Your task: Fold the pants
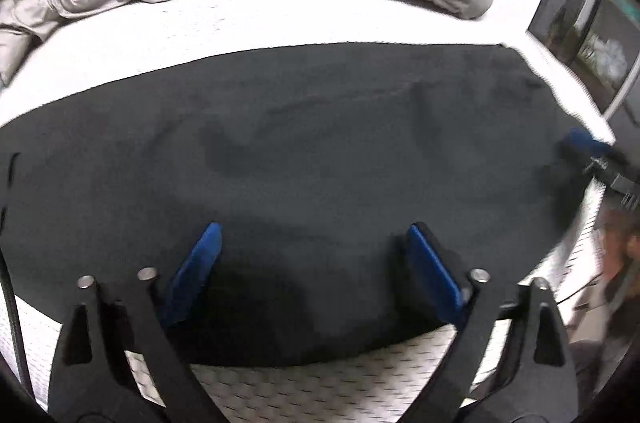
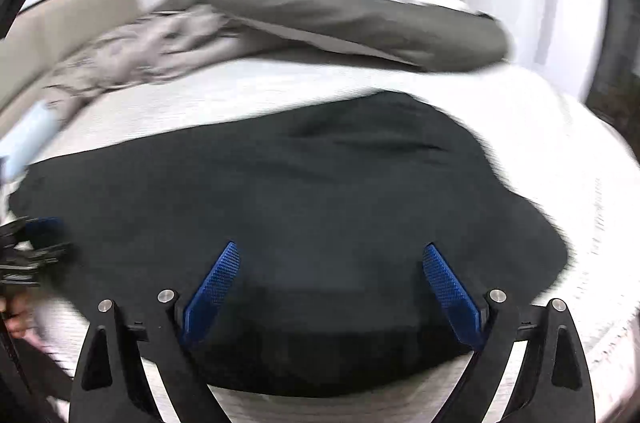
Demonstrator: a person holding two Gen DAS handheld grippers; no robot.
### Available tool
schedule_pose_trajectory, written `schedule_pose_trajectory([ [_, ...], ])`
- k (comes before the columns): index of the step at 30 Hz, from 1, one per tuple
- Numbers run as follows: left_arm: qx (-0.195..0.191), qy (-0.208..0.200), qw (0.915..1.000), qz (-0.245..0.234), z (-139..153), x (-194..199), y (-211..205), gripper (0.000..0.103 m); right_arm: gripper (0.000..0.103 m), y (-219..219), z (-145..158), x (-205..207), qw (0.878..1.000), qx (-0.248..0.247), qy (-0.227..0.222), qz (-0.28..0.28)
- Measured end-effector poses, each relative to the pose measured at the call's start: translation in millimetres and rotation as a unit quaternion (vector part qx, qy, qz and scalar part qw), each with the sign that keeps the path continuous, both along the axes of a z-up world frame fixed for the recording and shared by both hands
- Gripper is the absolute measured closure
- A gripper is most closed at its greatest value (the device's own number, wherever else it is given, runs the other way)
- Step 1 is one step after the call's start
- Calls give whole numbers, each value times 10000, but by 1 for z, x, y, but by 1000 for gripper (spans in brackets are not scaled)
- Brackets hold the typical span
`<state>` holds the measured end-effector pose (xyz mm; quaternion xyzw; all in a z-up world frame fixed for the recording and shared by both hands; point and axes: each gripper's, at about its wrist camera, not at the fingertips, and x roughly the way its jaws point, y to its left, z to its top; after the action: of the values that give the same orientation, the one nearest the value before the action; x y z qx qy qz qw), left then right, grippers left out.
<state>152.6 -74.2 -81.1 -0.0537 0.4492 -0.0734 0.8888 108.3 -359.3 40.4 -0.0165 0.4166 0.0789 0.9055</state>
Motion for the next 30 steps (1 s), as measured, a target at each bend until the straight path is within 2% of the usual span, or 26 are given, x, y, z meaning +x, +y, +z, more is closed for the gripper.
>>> schedule_pose_trajectory([
  [1,-23,-56,9999,-146,3,1,-7,12,8,19,-3,2,9996,69,67,261],
  [3,234,-153,9991,-317,5,3,-22,14,8,45,-13,6,9977,89,228,633],
  [5,505,-49,9977,-446,-3,11,-34,20,8,76,-36,12,9947,-269,473,872],
  [6,544,3,9975,-456,-7,14,-36,21,8,87,-45,14,9927,-604,476,932],
  [7,557,44,9975,-421,-12,17,-37,21,8,94,-50,15,9919,-740,424,946],
  [12,595,21,9978,-280,-15,23,-26,24,8,93,-48,14,9929,-770,415,800],
  [14,587,70,9980,-216,-17,25,-15,30,8,88,-47,-2,9934,-750,412,760],
  [18,651,218,9976,-79,-13,23,5,45,8,85,-45,-6,9933,-776,426,743],
  [23,768,306,9962,268,-12,20,38,45,7,81,-43,-6,9924,-821,431,814],
  [26,748,334,9959,389,-13,19,57,45,7,58,-40,-4,9909,-1231,266,478],
  [28,757,344,9956,433,-14,16,67,45,6,28,-40,1,9861,-1643,223,-98],
  [30,738,348,9957,433,-14,11,74,45,5,-3,-40,5,9865,-1509,325,-544],
])
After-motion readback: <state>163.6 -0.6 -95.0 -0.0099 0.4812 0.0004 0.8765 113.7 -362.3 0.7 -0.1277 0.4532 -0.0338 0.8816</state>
